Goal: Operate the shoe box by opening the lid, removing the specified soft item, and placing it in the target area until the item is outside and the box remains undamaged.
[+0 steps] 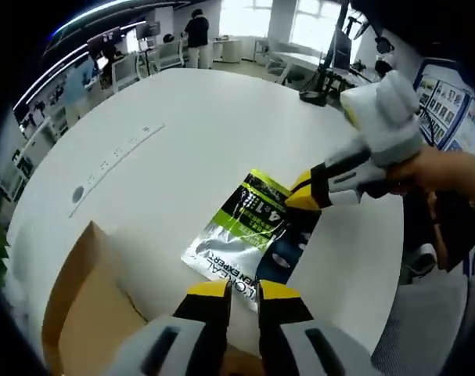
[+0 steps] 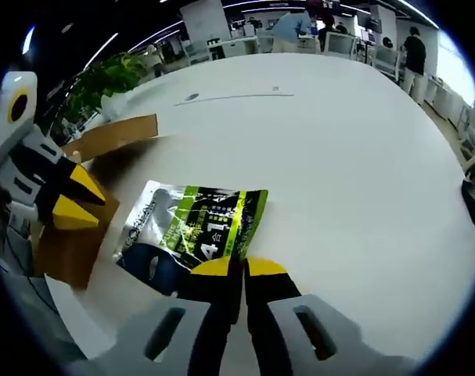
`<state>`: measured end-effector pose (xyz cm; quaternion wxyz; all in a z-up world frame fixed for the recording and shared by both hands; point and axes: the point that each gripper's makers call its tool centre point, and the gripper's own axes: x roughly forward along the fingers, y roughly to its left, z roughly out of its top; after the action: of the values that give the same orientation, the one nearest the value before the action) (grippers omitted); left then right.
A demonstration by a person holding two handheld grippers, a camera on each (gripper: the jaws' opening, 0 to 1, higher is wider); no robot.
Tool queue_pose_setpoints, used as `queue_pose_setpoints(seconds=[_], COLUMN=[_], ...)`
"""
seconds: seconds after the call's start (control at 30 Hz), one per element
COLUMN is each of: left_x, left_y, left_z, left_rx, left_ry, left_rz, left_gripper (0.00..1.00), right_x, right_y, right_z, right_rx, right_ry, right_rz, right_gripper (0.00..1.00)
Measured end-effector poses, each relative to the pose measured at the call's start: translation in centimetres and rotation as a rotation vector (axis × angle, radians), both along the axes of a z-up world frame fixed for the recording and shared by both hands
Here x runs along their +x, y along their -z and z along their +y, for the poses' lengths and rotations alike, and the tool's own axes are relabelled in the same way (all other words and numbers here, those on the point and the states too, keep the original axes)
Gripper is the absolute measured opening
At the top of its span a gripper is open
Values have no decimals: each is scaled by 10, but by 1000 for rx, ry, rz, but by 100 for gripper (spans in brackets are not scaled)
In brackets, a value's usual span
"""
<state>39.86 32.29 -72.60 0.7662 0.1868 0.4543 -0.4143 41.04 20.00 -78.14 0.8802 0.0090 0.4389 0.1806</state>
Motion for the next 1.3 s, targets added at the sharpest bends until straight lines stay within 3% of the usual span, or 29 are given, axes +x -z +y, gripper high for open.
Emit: queue_pose_setpoints(seconds=[0.2, 0.7, 1.3], left_x=[-5, -13, -28], left_y=[-13, -50, -77], left_z=[2, 21, 78], left_rx=[-29, -106, -144], left_ry=[-7, -52, -147], left_rz=[-17, -71, -117], left_gripper=[17, 26, 33], right_x=[-3, -11, -30], right_y=[-6, -49, -103], right_z=[-4, 5, 45], right_rx=[-13, -20, 21], right_ry=[-12, -78, -174], right_rz=[-14, -90, -144], right_gripper=[10, 23, 34])
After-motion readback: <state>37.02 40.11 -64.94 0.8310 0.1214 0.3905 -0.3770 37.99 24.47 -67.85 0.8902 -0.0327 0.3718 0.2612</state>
